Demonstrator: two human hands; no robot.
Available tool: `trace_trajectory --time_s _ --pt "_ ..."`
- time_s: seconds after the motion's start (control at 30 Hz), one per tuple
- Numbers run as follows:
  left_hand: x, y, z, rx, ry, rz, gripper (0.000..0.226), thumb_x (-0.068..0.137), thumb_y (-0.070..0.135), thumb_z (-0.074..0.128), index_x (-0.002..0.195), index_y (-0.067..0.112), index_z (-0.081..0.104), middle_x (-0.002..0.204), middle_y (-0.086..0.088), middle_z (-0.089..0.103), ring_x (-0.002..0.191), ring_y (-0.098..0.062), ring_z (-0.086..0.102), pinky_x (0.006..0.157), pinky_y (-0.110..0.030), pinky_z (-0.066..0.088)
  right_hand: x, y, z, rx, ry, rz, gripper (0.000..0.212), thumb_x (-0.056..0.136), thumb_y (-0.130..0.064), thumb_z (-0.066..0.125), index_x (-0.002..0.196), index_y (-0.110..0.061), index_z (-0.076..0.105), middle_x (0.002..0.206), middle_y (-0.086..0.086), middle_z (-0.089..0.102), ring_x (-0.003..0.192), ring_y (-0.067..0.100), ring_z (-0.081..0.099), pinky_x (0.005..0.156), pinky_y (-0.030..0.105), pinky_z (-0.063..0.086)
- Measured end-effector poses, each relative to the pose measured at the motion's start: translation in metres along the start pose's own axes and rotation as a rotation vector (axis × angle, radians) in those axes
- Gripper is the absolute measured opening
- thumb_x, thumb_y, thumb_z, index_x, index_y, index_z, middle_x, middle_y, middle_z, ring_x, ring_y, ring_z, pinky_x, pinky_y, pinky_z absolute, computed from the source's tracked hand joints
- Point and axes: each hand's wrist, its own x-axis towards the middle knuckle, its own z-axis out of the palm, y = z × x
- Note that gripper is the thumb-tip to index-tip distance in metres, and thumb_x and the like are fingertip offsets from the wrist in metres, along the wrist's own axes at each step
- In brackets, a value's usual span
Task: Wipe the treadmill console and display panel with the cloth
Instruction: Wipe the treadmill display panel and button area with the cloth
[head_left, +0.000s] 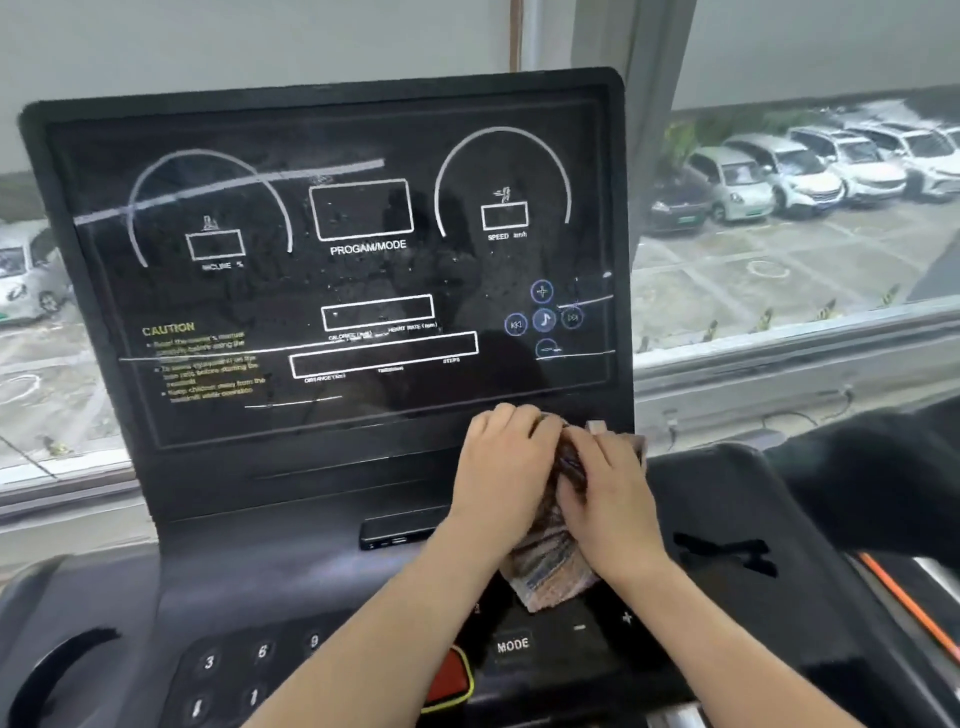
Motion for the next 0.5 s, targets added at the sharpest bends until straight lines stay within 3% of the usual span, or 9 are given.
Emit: trace_trajectory --time_s 0.13,0.23,0.37,0.5 --pt "-0.008 -0.006 -0.001 -0.029 0.027 0.023 0.035 0.078 0.021 0.043 0.105 0.021 0.067 0.102 0.008 0.065 0.088 -0.018 0.056 0.074 -0.027 0.044 -0.019 0.002 0.008 0.006 0.006 -0.074 0.052 0.085 -0.013 0.064 0.135 -0.01 0.051 0.12 0.009 0.055 0.111 0.018 0.045 0.084 0.035 0.051" --pt "0.001 -0.003 0.0 0.016 0.076 0.011 0.021 0.072 0.014 0.066 0.093 0.019 0.069 0.088 0.007 0.065 0.079 -0.018 0.056 0.067 -0.021 0.043 -0.014 0.009 0.002 -0.09 0.007 -0.13 0.049 0.089 -0.021 0.049 0.137 -0.011 0.049 0.123 0.014 0.053 0.113 0.025 0.046 0.091 0.042 0.052" --pt "0.017 0.006 0.001 0.095 0.061 -0.007 0.025 0.055 0.007 0.079 0.075 0.016 0.066 0.067 0.002 0.059 0.066 -0.023 0.052 0.057 -0.031 0.039 0.024 0.006 -0.017 -0.091 0.077 -0.08 0.065 0.071 0.0 0.066 0.133 -0.009 0.05 0.133 0.013 0.046 0.119 0.028 0.043 0.098 0.047 0.046" --pt "0.001 -0.018 -0.004 0.075 0.079 -0.07 0.011 0.07 0.02 0.072 0.079 0.019 0.067 0.071 0.004 0.061 0.069 -0.023 0.052 0.059 -0.034 0.037 0.034 -0.015 -0.008 -0.045 0.067 -0.165 0.061 0.064 0.005 0.066 0.123 -0.006 0.055 0.124 0.011 0.049 0.114 0.028 0.047 0.091 0.044 0.05"
